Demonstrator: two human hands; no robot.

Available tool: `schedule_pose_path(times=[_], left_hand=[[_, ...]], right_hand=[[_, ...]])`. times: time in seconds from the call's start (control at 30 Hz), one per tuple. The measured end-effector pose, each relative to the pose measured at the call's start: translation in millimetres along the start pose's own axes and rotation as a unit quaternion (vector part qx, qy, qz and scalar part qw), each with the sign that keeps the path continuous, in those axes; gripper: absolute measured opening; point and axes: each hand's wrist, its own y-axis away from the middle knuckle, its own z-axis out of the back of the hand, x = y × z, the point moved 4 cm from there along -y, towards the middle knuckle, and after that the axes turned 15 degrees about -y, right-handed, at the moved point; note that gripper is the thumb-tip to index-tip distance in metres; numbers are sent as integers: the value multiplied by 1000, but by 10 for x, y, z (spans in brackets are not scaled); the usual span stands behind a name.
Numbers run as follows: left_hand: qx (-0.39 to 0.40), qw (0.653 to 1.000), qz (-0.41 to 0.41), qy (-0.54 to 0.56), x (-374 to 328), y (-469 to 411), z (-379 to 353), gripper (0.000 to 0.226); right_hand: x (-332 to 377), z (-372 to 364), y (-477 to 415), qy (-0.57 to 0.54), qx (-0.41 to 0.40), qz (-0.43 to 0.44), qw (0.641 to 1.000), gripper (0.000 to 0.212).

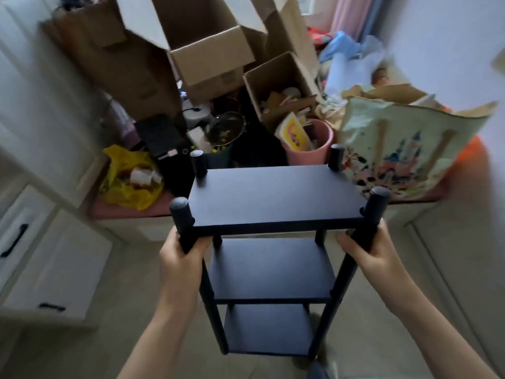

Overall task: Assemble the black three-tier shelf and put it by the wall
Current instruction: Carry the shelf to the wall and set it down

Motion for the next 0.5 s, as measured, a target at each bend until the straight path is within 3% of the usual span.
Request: schedule_pose_path(times=[0.2,0.33,0.43,0.5], left_hand=[[92,993,-11,73,-157,138,-370,16],[160,982,-43,88,-318,316,-758,11],[196,974,-58,94,-429,501,-1120,6],[213,972,-55,80,-484,608,-1394,20]], right_hand=[[168,454,493,19,-72,-24,997,45],[239,844,702,-21,-186,-17,982,46],[290,1215,839,-49,-258,-29,965,67],[349,1518,917,-52,-281,-35,958,82]])
